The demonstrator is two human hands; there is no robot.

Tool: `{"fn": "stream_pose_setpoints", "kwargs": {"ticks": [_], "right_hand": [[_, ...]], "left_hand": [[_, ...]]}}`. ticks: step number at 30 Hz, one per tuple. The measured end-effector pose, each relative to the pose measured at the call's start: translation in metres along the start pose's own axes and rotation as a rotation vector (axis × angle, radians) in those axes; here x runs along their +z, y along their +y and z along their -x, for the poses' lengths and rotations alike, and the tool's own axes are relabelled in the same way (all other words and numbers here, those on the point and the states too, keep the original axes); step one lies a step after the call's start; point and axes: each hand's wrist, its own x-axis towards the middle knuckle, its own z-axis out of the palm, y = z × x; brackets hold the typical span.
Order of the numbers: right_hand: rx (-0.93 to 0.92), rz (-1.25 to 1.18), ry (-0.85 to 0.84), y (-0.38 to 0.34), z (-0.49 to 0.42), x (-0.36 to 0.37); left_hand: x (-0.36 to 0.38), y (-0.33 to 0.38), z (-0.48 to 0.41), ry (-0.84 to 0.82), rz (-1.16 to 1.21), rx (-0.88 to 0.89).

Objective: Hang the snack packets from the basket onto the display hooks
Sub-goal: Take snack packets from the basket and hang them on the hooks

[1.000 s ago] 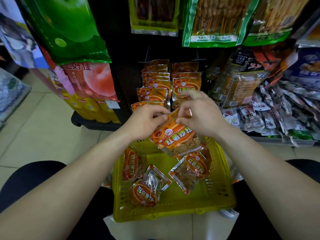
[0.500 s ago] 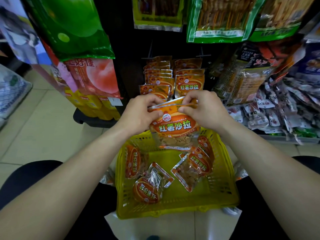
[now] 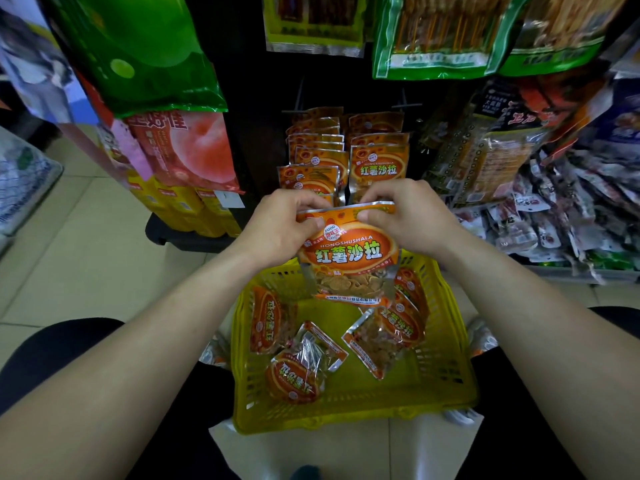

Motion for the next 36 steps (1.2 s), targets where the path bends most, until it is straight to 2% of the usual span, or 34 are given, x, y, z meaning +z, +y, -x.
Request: {"fn": "stream_pose_setpoints", "kwargs": {"ticks": [6, 11, 16, 22, 29, 36], "right_hand": [[0.004, 0.023, -0.018, 0.001, 0.000, -0.001], [0.004, 0.208, -0.144, 0.001, 0.002, -0.002], [-0.027, 0.284, -0.232, -0.004, 0.007, 0.002], [-0.009, 0.384, -0.213, -0.010, 0.017, 0.012], [0.096, 0.540, -0.111, -0.002, 0.007, -0.026], [0.189, 0.651, -0.017, 0.040, -0.040, -0.054]], "left_hand": [[0.004, 0.000, -0.001, 0.019, 0.018, 0.001], [0.013, 0.001, 0.000, 0.019, 0.012, 0.013], [0.019, 0.003, 0.001, 0.002, 0.004, 0.047], [0.027, 0.005, 0.004, -0.023, -0.062, 0.118], [0.019, -0.001, -0.004, 0.002, 0.116, -0.032], [0.038, -0.028, -0.019, -0.093, -0.026, -0.147]]}}
